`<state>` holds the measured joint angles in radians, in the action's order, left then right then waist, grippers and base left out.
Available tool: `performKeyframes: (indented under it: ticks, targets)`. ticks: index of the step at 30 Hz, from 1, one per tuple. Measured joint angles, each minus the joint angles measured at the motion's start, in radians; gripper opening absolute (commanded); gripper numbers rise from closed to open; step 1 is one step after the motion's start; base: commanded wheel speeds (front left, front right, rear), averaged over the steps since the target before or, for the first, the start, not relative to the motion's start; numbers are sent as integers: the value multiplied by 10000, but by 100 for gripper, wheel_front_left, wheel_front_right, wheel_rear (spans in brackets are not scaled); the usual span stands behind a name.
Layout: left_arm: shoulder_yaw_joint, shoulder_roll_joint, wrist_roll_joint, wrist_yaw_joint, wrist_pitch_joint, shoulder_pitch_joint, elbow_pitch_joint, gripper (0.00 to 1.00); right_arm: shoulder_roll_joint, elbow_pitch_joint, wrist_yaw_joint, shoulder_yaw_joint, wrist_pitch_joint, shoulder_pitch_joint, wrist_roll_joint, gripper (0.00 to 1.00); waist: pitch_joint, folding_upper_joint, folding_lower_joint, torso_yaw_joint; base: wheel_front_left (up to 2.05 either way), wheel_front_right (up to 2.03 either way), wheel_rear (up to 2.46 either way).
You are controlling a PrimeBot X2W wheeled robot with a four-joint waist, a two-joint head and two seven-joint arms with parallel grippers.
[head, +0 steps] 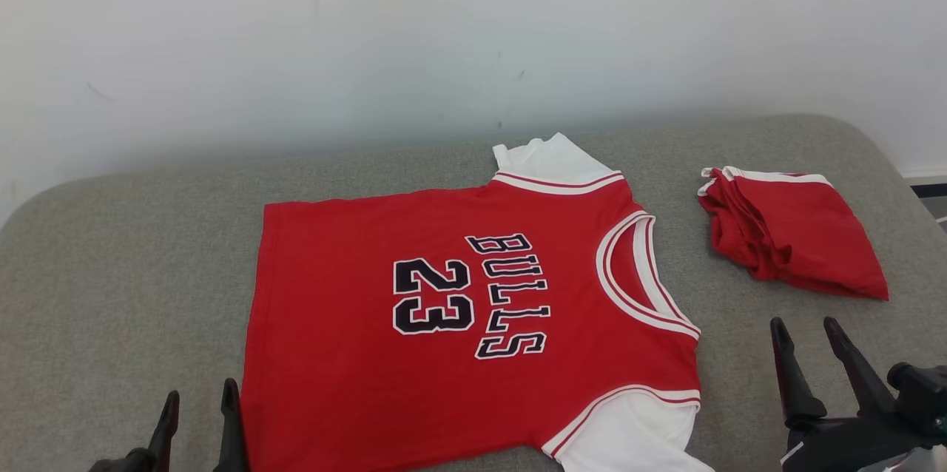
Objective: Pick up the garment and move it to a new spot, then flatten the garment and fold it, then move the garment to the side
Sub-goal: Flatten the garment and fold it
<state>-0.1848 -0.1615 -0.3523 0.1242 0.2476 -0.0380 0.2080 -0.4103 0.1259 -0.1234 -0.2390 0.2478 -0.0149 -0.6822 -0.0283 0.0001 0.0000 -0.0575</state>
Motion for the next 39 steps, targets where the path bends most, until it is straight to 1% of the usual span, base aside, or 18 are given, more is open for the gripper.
performKeyframes:
  ticks: [4, 9, 14, 39]
  targets:
    - [33, 61, 301, 0, 0, -8, 25, 100, -13, 128, 0, -194, 0, 3, 362, 100, -30, 0, 0, -19, 0, 0, 0]
    - [61, 82, 443, 0, -107, -226, 115, 100, 36, 291, 0, -203, 0, 6, 476, 100, -72, 0, 0, -51, 0, 0, 0]
    - [58, 221, 545, 0, -288, -226, 102, 100, 65, 359, -2, -224, 0, 13, 671, 100, -111, 0, 0, -54, 0, 0, 0]
    - [203, 324, 976, 0, -1041, -252, -36, 100, 293, 748, -10, -311, 2, 39, 938, 100, -109, -1, 0, -54, 0, 0, 0]
